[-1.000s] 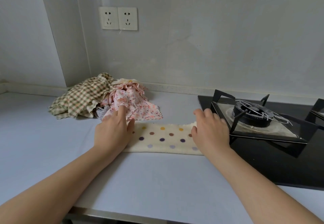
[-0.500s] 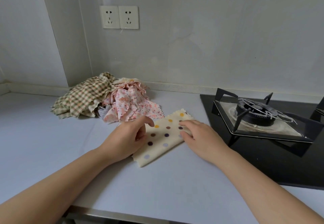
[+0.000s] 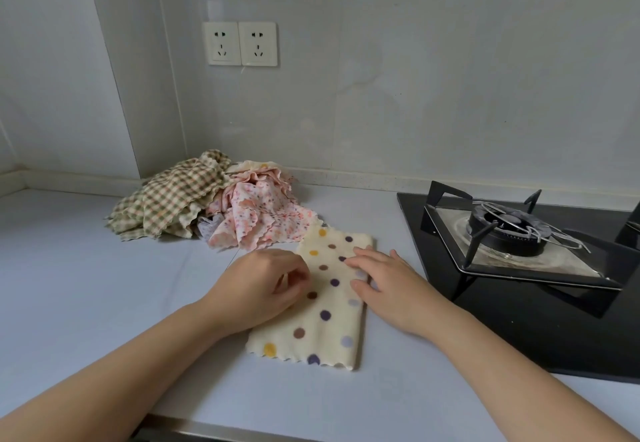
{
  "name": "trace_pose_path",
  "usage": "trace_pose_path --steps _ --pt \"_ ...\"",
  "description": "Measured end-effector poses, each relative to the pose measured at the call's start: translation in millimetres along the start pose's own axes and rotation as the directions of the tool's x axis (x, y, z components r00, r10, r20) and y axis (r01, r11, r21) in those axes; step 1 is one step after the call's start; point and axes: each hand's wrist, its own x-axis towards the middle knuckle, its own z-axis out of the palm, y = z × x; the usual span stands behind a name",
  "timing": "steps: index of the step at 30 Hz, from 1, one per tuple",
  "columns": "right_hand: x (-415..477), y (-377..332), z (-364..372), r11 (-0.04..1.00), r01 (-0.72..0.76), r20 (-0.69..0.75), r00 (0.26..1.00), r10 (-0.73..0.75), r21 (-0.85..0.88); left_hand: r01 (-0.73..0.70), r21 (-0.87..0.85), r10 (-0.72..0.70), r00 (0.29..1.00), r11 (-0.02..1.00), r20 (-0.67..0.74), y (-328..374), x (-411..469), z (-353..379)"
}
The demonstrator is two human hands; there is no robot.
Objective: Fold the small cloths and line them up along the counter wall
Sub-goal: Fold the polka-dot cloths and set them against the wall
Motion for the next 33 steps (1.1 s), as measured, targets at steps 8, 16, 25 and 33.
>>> trace_pose_path --steps 8,16,25,33 --pt "-4.8 5.0 -9.5 0.988 0.151 0.079 0.986 -0.148 -0.041 0.031 -0.068 -0.032 0.999 0.997 -0.013 -2.5 1.9 9.8" --pt "-7.9 -20.0 -4.3 0.954 0.286 -0.028 0.957 -0.289 -0.086 0.200 -0.243 -0.206 0.979 0.949 0.001 5.9 2.0 4.2" --pt "-10.8 -13.5 1.6 0.948 0.268 -0.088 0.963 -0.256 0.171 0.165 -0.015 -0.165 0.978 0.986 -0.127 -20.1 -8.3 -5.3" --pt "-8.7 -18.0 -1.8 0.883 0.049 -0.110 0.994 0.003 0.467 0.068 -0.215 -0.087 0.993 0.974 -0.080 -0.8 -3.2 1.6"
